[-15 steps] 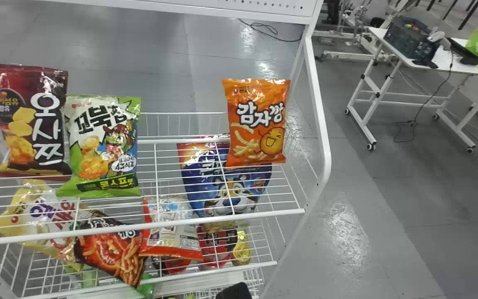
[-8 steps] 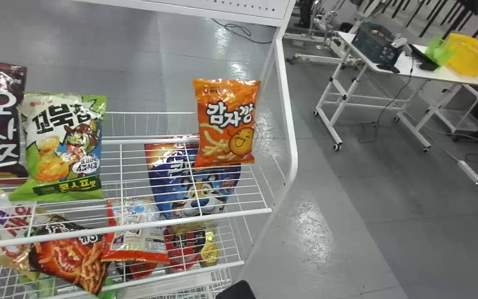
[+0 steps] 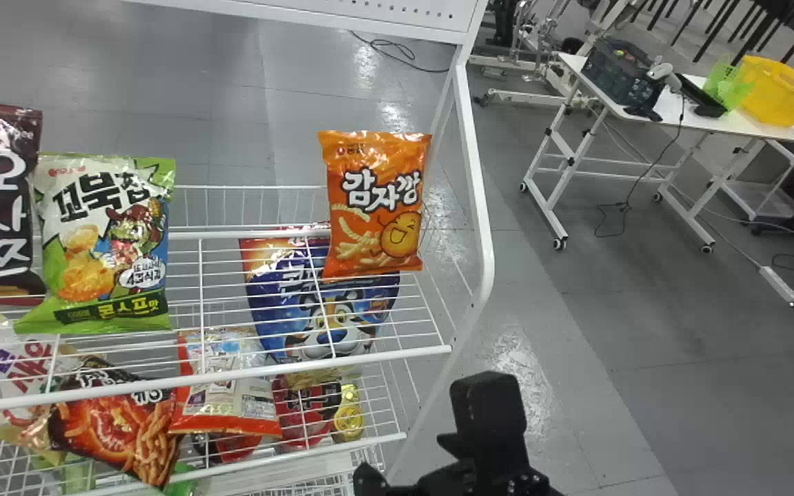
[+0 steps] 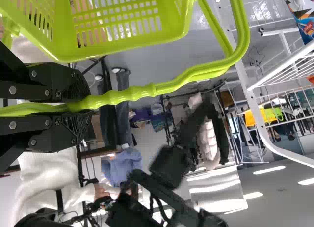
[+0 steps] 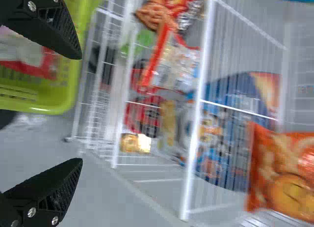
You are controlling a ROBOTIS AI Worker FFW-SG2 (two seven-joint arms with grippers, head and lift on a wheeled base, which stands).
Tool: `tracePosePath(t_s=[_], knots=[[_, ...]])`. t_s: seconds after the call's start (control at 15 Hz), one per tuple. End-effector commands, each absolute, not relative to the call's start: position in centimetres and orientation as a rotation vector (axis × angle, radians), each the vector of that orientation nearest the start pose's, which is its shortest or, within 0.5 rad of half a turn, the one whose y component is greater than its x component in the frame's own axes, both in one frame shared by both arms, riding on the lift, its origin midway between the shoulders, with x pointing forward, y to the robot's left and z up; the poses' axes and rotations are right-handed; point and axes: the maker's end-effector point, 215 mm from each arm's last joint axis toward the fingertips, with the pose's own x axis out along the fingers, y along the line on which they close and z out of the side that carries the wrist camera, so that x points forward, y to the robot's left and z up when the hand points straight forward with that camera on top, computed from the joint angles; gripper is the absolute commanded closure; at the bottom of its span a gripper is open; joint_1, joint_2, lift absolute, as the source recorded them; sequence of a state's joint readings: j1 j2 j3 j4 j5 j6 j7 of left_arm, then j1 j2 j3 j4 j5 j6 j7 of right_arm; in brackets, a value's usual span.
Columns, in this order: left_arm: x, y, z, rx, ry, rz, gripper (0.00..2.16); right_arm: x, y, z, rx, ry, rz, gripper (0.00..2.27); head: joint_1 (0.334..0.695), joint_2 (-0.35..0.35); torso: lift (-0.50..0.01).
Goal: Hold basket handle with left hand then pick Jagalchi snack with right hand and place into basket
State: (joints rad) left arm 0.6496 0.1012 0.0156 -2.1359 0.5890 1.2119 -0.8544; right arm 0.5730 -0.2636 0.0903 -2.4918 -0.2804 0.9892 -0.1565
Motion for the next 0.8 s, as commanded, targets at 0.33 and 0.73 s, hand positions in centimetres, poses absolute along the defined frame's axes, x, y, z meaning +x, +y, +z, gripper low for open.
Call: tracePosePath(t_s=[0.33,0.73], knots=[[16.2,0.4,-43.9,-0.974,1.032,-1.042,1.04,38.0,-16.7,-34.5,0.028,0.227,0.164,0.08,0.695,-0.350,-0.010],[16.0,1.0,-44.1,-0.980,1.034,-1.024,1.04,34.4,-18.7,-30.6,0.058,0.044,0.108,0.09,0.695,-0.350,-0.010]])
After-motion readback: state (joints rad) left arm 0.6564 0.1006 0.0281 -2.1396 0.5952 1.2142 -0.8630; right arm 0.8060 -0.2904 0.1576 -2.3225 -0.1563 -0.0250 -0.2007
